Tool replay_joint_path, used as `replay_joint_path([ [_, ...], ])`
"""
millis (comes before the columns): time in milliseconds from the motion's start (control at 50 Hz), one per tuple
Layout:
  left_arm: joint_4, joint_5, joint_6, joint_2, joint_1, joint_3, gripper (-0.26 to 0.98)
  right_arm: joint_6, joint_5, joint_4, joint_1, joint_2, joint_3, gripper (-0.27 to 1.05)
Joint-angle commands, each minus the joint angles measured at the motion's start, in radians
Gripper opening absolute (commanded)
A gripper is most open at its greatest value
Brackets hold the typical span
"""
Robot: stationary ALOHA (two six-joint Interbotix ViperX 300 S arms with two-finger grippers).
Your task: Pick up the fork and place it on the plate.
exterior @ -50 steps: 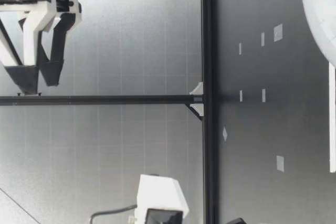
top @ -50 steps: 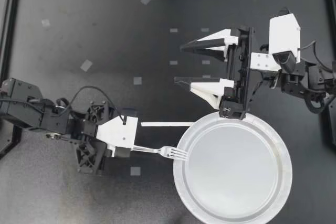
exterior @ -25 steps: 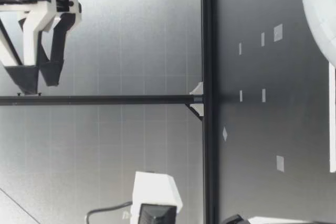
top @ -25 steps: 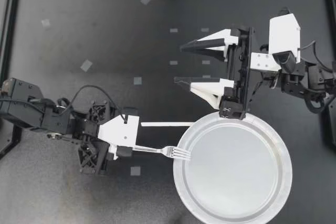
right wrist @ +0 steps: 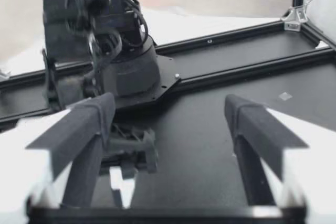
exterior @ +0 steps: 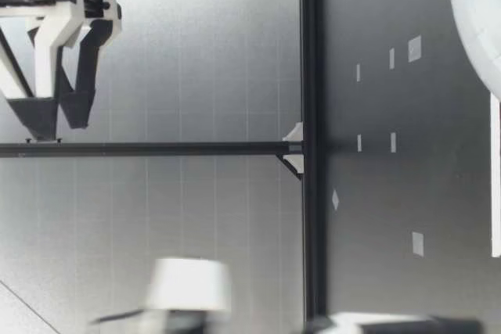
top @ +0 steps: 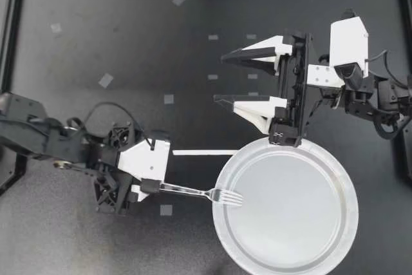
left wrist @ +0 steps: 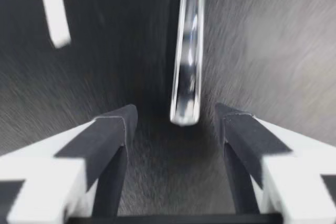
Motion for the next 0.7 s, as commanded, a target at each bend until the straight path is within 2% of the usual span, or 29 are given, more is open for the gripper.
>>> replay_joint_path([
  [0,0.003,-0.04,0.002,-0.08,-0.003,-0.029,0.56,-0.002,-0.005,-0.009,-0.005,-0.02,-0.011,0.76],
  [180,0.018,-0.278,0.002,-0.23,-0.002,0.008,0.56,-0.002,-0.009,-0.025,-0.002,-0.025,-0.011,0.76],
  [380,0.021,-0.597,-0.003,-0.373,-0.002,0.126,0.56,-0.009,-0.011,-0.078,0.0,-0.064,-0.009,0.76],
  [540,0.02,-0.707,-0.003,-0.403,-0.002,0.184,0.56,-0.008,-0.052,-0.14,-0.002,-0.098,0.006,0.76],
  [680,0.021,-0.793,0.02,-0.393,-0.002,0.213,0.56,0.005,-0.135,-0.147,-0.002,-0.081,0.049,0.76],
])
